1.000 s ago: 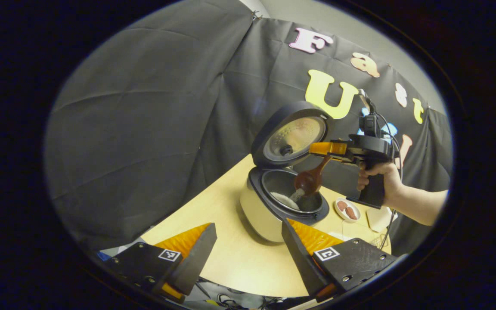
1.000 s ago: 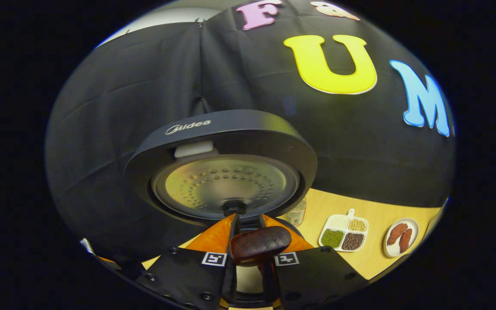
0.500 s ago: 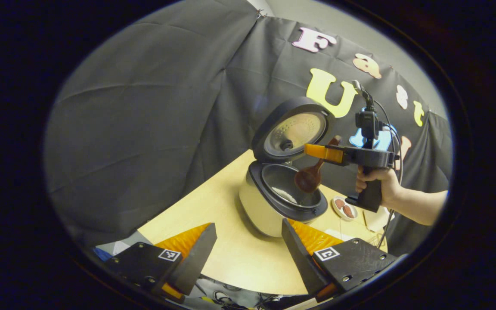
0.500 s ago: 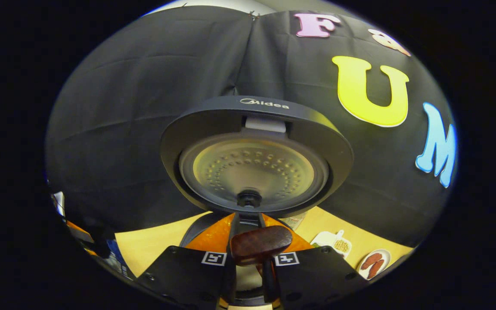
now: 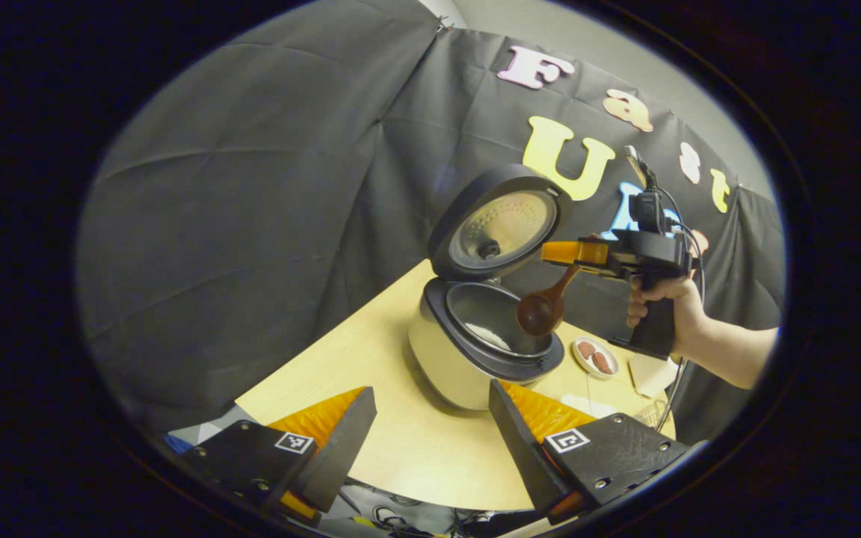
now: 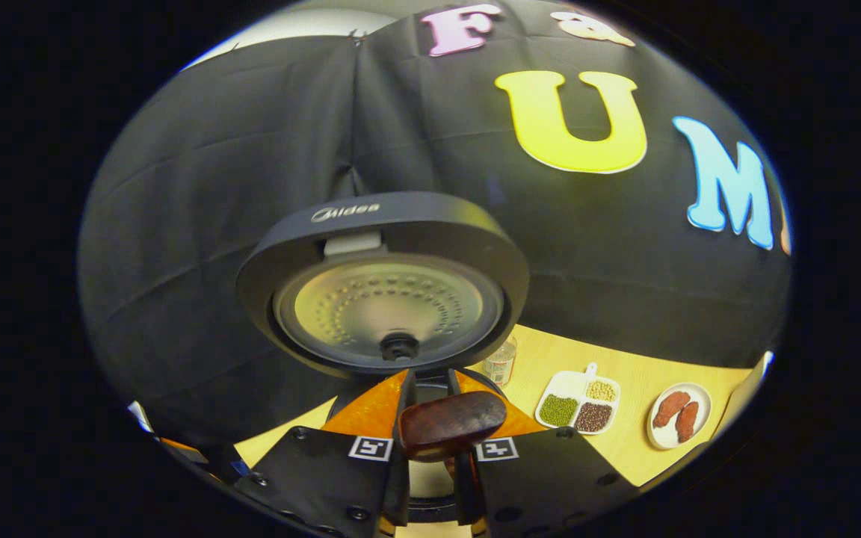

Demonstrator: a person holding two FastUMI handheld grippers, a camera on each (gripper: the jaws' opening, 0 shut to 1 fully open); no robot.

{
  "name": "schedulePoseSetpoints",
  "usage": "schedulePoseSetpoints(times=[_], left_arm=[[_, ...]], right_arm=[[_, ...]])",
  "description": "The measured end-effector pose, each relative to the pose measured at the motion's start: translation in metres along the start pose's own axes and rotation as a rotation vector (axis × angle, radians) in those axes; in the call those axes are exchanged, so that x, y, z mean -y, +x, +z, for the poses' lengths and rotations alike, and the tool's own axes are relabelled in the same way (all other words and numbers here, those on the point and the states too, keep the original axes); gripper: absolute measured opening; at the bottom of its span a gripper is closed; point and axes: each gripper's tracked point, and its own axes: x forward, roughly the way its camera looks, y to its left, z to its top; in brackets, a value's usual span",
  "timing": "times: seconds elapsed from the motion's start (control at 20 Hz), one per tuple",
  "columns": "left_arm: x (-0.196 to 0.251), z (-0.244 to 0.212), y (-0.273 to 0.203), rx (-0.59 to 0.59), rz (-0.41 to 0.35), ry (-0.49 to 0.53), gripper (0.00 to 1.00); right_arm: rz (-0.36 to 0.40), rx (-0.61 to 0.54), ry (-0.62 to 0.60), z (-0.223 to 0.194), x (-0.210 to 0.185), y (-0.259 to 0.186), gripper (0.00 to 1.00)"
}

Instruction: Close the left gripper, press the button to open the rice cooker; take a wooden spoon from the chopstick holder with the right hand, scoop a spoonful of rice and pour it into the rice cooker, then put the wooden spoon back into the chopstick holder.

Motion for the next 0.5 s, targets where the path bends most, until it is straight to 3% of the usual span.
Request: schedulePoseSetpoints(times=[0.2, 0.25, 0.35, 0.5], left_arm=[[0.015, -0.004, 0.003, -0.005, -0.034, 0.034, 0.96], [0.019, -0.005, 0.005, -0.007, -0.037, 0.069, 0.96], [0.028, -0.007, 0.009, -0.006, -0.043, 0.148, 0.96], [0.059, -0.008, 0.015, -0.011, -0.113, 0.197, 0.96]], right_arm=[[-0.033, 0.042, 0.078, 0.018, 0.022, -0.025, 0.23], [-0.049, 0.052, 0.086, 0.021, 0.03, -0.032, 0.26], [-0.089, 0.071, 0.109, 0.024, 0.052, -0.049, 0.22], [-0.154, 0.101, 0.179, 0.026, 0.09, -0.08, 0.26]])
